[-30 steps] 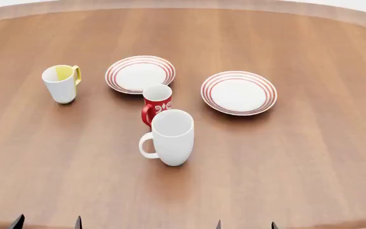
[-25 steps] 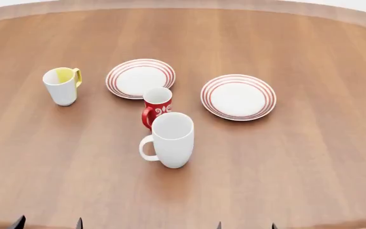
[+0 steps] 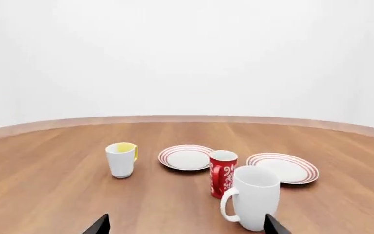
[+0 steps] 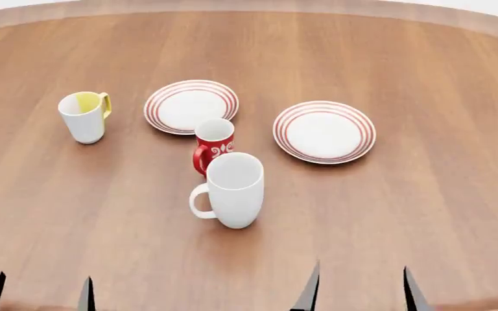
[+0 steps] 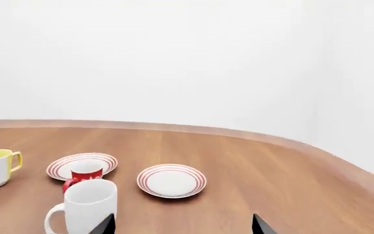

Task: Put the white mug on the left plate.

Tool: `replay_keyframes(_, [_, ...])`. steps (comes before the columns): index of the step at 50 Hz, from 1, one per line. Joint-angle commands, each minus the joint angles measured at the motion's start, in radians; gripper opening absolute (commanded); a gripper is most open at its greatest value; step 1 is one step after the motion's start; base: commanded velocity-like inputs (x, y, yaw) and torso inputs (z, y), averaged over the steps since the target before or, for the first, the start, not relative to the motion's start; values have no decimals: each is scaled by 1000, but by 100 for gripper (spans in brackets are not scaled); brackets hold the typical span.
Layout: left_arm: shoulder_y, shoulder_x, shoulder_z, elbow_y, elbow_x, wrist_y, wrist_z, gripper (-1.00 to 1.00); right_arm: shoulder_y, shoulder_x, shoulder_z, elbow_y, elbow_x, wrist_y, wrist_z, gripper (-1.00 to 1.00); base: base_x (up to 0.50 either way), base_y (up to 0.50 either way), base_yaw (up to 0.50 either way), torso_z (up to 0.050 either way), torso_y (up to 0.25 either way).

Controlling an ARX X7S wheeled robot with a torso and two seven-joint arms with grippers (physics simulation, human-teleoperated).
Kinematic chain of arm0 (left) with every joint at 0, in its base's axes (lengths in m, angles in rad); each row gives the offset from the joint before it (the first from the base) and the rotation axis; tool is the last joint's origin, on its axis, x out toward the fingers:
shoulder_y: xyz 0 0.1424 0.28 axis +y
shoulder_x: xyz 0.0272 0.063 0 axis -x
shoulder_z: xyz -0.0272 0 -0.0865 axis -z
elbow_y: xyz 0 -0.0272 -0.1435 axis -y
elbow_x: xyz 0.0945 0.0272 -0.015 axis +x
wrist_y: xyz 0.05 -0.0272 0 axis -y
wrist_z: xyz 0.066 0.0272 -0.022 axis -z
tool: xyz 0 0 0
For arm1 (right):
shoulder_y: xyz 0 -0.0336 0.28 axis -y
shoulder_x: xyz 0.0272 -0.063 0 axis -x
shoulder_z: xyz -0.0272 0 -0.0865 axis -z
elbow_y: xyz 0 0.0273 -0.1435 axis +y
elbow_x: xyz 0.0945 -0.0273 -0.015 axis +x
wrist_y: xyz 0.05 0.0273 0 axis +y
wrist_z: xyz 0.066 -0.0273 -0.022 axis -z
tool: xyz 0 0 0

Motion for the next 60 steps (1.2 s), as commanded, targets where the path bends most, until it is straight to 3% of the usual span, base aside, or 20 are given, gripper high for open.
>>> replay_keyframes(1, [51,-35,-1,249,-31,-71,-22,100,15,35,-40,-436,-65,282,28,100,0,0,0,0,0])
replay_keyframes(23, [58,-60,-6,332,-89,-133,-62,100,45,44,-54,-436,-42,357,61,100,0,0,0,0,0])
replay_keyframes(60, [85,-107,39,335,-117,-91,-58,100,32,52,-8,-423,43,331,121,100,500,18,0,0,0])
